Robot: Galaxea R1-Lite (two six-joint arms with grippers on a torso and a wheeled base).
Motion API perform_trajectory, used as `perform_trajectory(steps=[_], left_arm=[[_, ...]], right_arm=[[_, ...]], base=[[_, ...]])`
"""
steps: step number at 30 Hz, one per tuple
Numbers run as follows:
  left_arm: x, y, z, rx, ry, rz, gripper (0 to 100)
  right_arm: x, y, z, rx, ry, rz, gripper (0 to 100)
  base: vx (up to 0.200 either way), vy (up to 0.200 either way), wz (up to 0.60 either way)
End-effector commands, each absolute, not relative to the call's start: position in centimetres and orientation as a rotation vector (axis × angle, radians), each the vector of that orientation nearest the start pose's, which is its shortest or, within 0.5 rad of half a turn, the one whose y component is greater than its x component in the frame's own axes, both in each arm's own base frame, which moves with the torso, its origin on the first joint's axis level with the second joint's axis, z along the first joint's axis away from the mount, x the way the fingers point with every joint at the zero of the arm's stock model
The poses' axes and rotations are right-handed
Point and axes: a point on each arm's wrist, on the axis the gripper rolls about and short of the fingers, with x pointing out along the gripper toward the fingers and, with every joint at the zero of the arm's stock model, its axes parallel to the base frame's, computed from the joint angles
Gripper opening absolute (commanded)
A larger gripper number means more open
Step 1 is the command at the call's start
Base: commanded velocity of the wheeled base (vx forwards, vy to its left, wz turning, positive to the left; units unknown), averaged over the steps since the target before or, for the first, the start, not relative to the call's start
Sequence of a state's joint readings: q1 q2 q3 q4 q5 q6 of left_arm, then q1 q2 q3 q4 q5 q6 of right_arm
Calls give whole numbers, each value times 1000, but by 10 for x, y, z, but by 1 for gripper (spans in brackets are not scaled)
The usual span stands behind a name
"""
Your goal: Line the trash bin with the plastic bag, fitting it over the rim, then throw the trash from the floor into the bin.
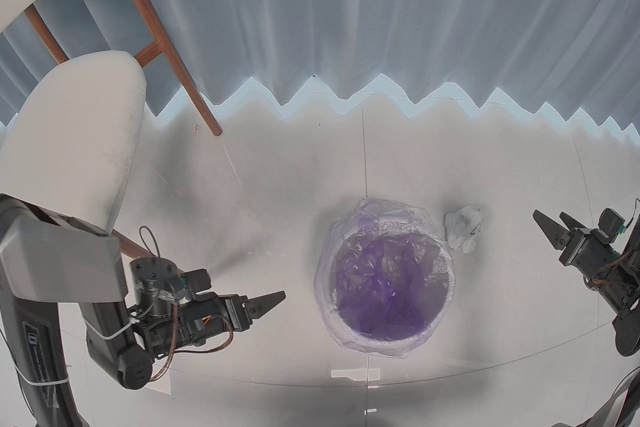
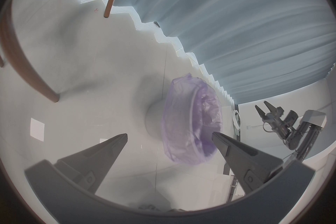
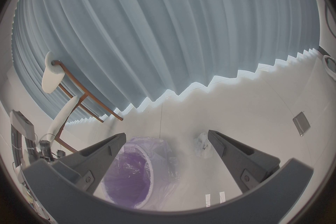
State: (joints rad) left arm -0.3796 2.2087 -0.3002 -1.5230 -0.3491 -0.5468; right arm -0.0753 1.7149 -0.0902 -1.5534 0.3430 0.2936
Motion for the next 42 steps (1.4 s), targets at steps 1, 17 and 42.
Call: perform_trajectory(steps=[1, 17, 42], left_arm=[[302, -130, -28, -515, 575, -602, 100], [350, -164, -65, -512, 487, -663, 100], [393, -191, -76, -527, 496, -678, 0]], right_arm=[[198, -9, 120, 319, 61, 240, 100], [200, -9, 122, 324, 55, 242, 100], [199, -9, 120, 324, 63, 238, 100]], base=[[0, 0, 0], [0, 0, 0], [0, 0, 0]])
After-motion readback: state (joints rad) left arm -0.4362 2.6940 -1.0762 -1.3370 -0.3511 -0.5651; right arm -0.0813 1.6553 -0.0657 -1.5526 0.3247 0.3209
